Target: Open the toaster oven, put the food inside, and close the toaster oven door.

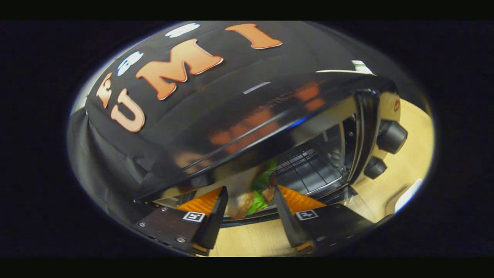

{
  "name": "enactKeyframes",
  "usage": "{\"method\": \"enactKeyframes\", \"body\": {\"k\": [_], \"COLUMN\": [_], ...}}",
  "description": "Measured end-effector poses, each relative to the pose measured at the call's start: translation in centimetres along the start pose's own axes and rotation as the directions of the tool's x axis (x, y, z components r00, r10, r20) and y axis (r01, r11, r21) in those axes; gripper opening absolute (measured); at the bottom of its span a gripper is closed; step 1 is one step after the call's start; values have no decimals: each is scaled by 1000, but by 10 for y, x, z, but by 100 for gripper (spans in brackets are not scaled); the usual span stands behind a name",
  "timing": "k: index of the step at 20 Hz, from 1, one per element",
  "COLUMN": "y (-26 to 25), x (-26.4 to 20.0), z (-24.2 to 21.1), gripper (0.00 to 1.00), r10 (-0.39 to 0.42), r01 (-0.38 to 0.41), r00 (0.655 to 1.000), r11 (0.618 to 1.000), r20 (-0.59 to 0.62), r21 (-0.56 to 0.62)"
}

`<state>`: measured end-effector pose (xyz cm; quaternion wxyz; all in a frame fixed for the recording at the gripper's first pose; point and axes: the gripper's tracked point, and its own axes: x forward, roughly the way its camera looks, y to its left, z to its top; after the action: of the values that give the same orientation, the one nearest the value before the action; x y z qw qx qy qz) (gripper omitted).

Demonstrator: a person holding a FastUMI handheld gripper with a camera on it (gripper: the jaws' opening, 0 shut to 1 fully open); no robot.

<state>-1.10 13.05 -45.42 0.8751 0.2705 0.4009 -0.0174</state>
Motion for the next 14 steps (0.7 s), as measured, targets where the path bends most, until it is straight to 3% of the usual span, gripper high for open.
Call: {"method": "enactKeyframes", "body": {"k": [5, 10, 14], "y": [-8, -11, -22], "x": [-48, -100, -122], "z": [-18, -48, -75], "gripper": [90, 94, 94], "r10": [-6, 30, -2], "r01": [-2, -58, -61], "r00": [997, 988, 971], "r11": [996, 982, 966], "r20": [-80, -153, -240], "r21": [-94, -183, -252]}}
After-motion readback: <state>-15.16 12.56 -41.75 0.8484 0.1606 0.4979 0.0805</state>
